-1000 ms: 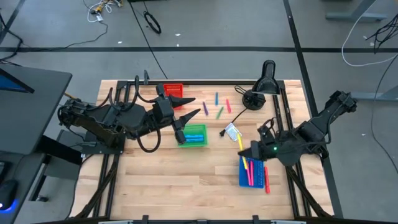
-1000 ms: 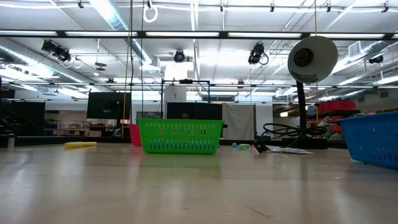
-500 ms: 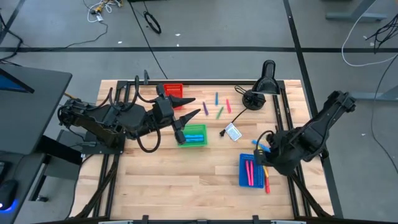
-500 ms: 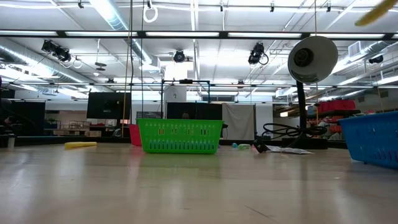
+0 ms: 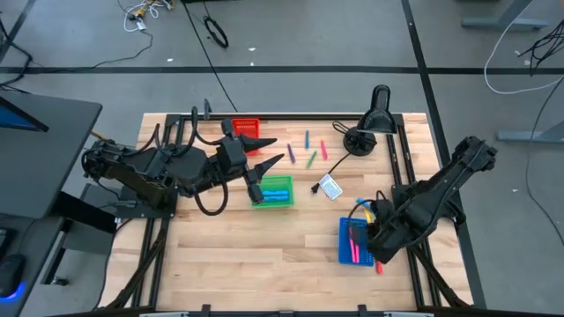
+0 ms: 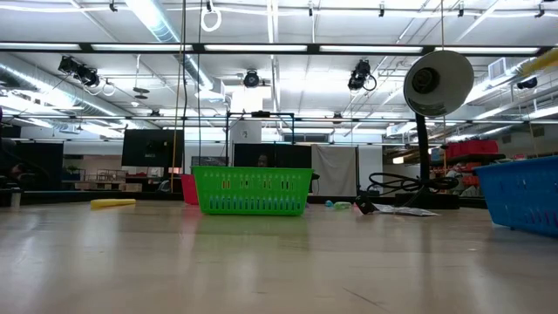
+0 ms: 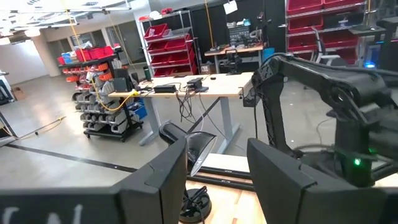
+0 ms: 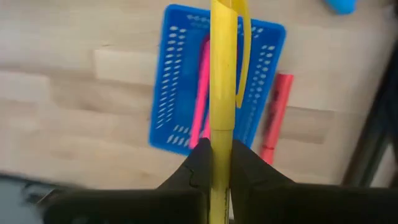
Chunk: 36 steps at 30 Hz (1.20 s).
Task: Pick & Place Markers
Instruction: Put the bottom large yellow pen into the blue bin
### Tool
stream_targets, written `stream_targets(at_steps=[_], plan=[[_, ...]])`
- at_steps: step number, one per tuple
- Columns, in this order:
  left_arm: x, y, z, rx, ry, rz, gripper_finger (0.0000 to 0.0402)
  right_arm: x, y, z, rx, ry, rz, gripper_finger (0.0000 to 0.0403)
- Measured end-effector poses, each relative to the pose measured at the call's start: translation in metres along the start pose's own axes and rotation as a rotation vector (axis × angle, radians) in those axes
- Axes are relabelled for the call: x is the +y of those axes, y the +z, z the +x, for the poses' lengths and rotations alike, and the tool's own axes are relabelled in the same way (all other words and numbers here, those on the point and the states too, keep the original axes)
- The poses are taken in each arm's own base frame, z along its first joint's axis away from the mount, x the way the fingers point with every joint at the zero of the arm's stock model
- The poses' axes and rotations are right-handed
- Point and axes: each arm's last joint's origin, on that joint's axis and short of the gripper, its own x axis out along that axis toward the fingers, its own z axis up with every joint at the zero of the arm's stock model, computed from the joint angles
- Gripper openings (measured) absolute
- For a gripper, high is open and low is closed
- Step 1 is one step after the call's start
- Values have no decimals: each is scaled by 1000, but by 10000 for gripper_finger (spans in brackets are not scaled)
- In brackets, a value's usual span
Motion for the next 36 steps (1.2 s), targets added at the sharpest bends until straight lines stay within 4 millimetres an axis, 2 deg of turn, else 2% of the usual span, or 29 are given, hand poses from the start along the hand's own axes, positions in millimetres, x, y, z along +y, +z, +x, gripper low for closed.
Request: stream_targets(at_steps=[17, 28, 32, 36], plan=[[0, -3, 0, 27, -4, 28, 174, 28, -27, 67, -27, -202, 19, 20], [0, -5, 0, 40, -5, 42, 174, 20, -23, 112, 46, -215, 54, 20], [-1, -8, -1, 62, -10, 65, 174, 17, -22, 116, 68, -236, 69, 20], [-1, -9, -1, 69, -11, 70, 174, 18, -23, 115, 86, -221, 61, 50]])
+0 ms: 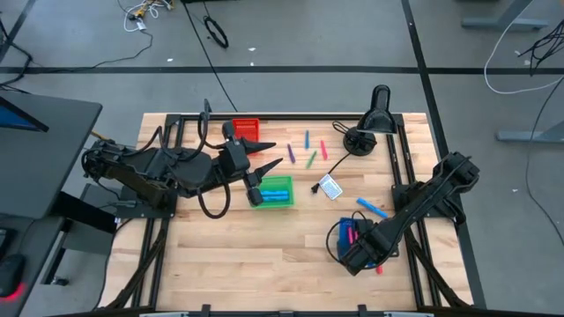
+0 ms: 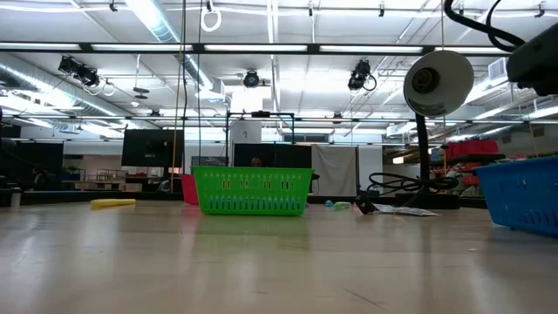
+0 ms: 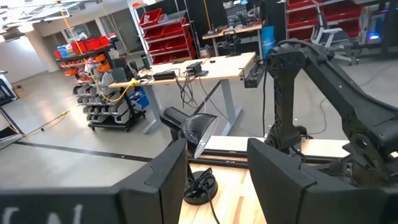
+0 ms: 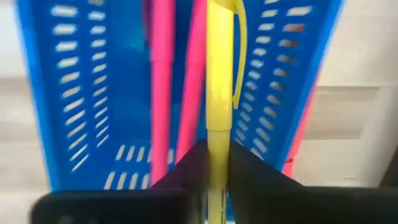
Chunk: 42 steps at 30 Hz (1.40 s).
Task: Pick & Place Markers
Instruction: Put the bottom large yellow pen into the blue bin, then put the large yellow pen into the blue bin
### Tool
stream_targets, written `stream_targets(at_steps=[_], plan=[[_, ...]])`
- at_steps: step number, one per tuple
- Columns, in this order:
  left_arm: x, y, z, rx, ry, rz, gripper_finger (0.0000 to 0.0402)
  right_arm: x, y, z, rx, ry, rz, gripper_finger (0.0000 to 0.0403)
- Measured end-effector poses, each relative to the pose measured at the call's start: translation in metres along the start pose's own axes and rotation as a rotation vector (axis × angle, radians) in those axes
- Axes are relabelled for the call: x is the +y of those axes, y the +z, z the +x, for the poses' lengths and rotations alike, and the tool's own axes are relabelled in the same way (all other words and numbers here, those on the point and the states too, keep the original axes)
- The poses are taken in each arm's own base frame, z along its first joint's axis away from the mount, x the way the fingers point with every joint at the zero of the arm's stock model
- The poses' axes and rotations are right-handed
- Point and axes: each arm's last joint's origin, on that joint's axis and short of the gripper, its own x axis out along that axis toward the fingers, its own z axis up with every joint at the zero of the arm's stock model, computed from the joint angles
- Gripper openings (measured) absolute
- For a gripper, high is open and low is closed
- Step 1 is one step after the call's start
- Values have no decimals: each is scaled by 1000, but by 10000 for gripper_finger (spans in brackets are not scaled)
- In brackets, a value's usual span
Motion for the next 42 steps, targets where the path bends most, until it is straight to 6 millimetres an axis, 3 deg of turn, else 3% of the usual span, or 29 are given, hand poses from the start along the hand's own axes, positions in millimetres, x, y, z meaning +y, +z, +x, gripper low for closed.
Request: stream_targets(at_steps=[8, 14, 18, 25, 35, 42], plan=[[0, 0, 0, 0, 0, 0, 174, 2, -1, 0, 11, 19, -28, 133], [0, 0, 0, 0, 1, 0, 174, 4, -2, -1, 28, 43, -49, 160], [0, 0, 0, -1, 1, -2, 174, 3, 0, -11, 23, 106, -69, 159], [0, 0, 0, -2, 2, -4, 174, -9, 16, -46, -86, 278, -80, 143], [0, 0, 0, -2, 2, -3, 174, -17, 50, -90, -261, 502, -271, 128], [0, 0, 0, -1, 2, -4, 174, -7, 71, -114, -427, 657, -490, 128]])
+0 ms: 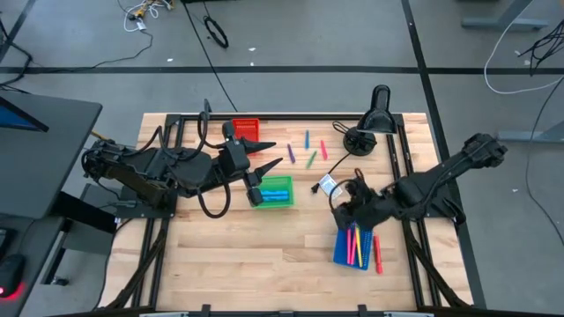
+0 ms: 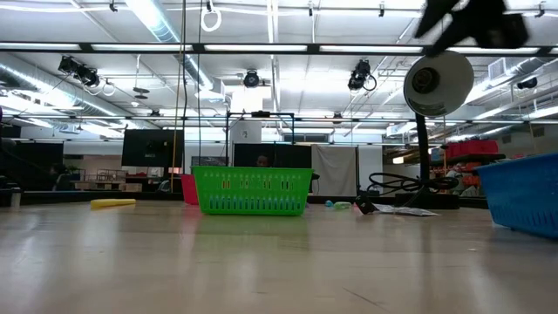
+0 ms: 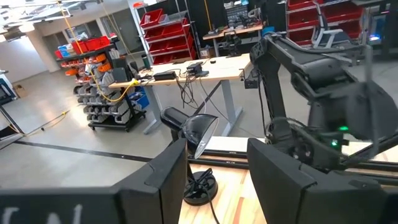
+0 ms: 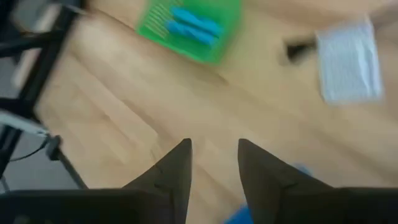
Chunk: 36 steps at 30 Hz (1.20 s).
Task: Pick & Place Markers
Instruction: Put the large yellow pen into the blue bin
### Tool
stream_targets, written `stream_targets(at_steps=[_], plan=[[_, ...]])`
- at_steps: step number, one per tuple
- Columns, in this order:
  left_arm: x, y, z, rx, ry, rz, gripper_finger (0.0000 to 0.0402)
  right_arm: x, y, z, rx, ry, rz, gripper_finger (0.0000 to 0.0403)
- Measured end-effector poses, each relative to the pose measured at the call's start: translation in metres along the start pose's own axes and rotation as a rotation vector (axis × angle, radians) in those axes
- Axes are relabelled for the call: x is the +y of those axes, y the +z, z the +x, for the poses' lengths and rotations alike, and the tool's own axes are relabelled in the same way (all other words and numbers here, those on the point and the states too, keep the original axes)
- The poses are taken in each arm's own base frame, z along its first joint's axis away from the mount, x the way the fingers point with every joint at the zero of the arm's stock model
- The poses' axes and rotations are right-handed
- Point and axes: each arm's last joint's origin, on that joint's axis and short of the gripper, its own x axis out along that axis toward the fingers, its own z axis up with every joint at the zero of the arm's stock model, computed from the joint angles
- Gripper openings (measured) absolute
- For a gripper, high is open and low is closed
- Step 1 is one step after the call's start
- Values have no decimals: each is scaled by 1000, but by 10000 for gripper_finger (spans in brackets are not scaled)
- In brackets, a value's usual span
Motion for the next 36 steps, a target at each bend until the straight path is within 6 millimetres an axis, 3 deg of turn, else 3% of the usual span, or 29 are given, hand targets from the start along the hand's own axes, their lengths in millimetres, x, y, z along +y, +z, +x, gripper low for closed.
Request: stream_targets(at_steps=[10, 19, 25, 31, 36], plan=[[0, 0, 0, 0, 0, -65, 174, 31, 52, -3, -287, 336, -260, 128], [0, 0, 0, -1, 0, -145, 174, 55, 89, -24, -604, 661, -379, 128], [0, 0, 0, 2, 7, -234, 174, 61, 98, -37, -744, 759, -422, 128], [5, -7, -3, 66, 53, -250, 203, 59, 96, -33, -711, 724, -447, 128], [37, -12, -13, 138, 130, -360, 261, 58, 95, -30, -687, 709, -451, 128]])
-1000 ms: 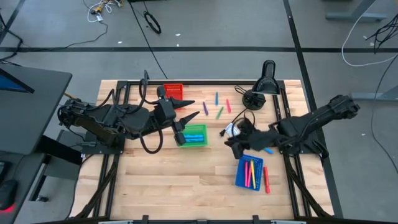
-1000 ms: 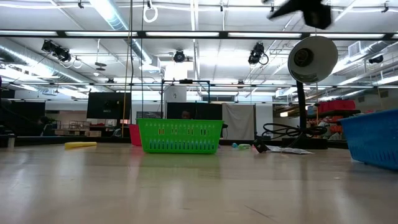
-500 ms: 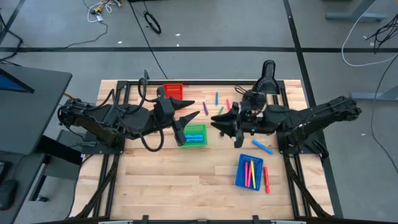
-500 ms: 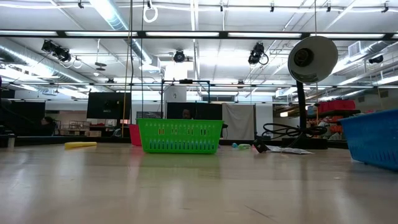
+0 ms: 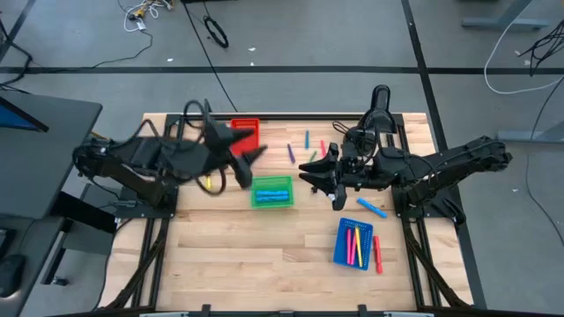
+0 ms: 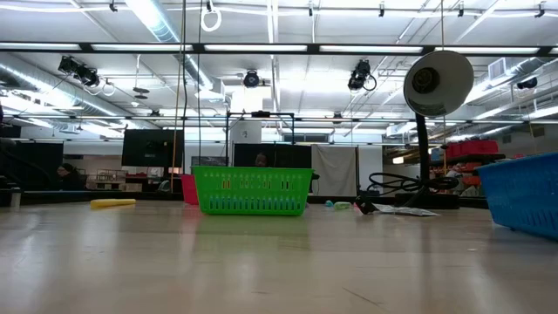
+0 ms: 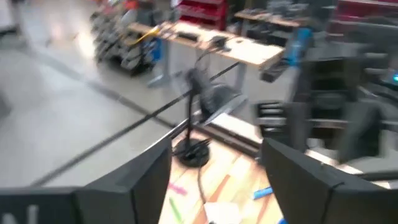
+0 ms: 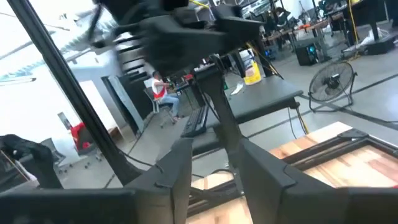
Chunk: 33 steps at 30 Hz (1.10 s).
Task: Pick & Place Markers
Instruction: Put the large yellow pen into the blue bin
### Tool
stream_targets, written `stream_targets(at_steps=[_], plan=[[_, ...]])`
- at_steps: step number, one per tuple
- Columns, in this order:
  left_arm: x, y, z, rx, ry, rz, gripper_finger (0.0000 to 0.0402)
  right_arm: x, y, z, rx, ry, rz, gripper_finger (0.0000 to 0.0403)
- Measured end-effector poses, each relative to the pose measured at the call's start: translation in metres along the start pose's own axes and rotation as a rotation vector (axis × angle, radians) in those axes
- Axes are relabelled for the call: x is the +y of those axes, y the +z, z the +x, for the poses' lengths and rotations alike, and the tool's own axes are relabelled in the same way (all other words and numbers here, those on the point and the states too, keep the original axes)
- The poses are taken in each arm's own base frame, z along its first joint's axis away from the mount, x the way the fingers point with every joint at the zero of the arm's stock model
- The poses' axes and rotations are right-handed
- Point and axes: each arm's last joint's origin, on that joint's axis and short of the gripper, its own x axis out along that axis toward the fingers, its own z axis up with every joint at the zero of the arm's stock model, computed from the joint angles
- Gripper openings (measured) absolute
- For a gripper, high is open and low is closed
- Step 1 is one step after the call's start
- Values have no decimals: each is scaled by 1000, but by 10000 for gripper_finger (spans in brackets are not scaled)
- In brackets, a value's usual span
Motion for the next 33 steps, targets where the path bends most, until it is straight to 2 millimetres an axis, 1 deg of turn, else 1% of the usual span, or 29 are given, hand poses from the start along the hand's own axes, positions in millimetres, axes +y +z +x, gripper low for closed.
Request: stream_targets(at_steps=[2, 4, 9, 12, 16, 23, 28, 33], plan=[[15, -1, 1, 48, 44, -22, 278, 1, 0, 0, 6, 19, 4, 128], [29, -2, 2, 95, 83, -43, 286, 1, 0, 0, 7, 31, 5, 128], [61, -9, 6, 246, 187, -107, 284, 2, 0, 0, 13, 53, -59, 128], [78, -15, 10, 340, 266, -150, 281, 2, 0, 0, 21, 80, -107, 128], [98, -21, 11, 448, 375, -192, 284, 3, 0, 0, 20, 82, -118, 128], [126, -27, 9, 564, 552, -243, 293, 3, -1, 0, 28, 106, -118, 131], [138, -30, 12, 604, 620, -309, 294, 3, -1, 0, 29, 106, -118, 159], [150, -30, 16, 601, 676, -348, 294, 3, -1, 0, 30, 108, -118, 190]])
